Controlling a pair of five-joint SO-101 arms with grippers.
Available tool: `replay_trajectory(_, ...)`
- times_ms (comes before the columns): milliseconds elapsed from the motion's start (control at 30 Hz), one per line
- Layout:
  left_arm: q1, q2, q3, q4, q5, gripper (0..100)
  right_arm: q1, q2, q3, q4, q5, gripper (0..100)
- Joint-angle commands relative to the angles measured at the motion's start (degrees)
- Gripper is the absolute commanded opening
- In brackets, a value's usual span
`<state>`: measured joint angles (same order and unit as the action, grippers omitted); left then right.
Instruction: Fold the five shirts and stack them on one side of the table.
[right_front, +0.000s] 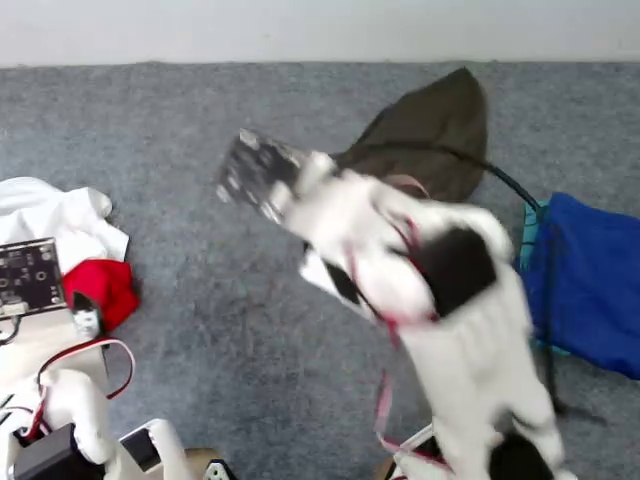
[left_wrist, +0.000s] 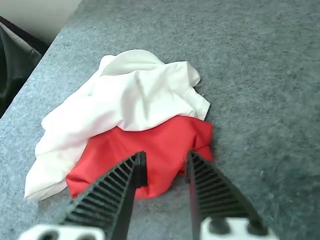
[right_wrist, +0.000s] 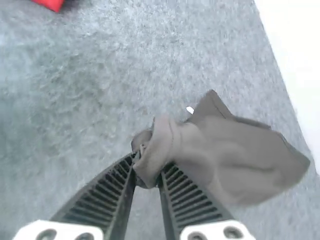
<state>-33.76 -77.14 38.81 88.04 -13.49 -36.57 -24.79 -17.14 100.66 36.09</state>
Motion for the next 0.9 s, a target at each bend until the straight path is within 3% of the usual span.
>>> replay_trajectory(0, 5.10, 1.14, -0.31, -0.62, 0.00, 13, 3.74, -15.08, 13.36, 2.42, 0.79, 1.0)
replay_trajectory(233, 18.46, 12.13, -0.66, -0.70, 0.09, 13, 22.02, -35.56, 35.43, 2.33, 8.44, 1.0)
replay_trajectory(500, 33.85, 34.46, -8.75, -5.19, 0.00, 13, 45.49, -47.08, 47.30, 2.15, 19.60, 1.0)
replay_trajectory(633, 36.92, 48.26, -14.99, -9.58, 0.00, 14, 49.63, -47.60, 48.79, 2.15, 19.60, 1.0)
replay_trajectory(867, 40.44, 75.25, -33.71, -10.90, 2.11, 21, 49.80, -47.52, 48.88, 2.15, 17.32, 1.0)
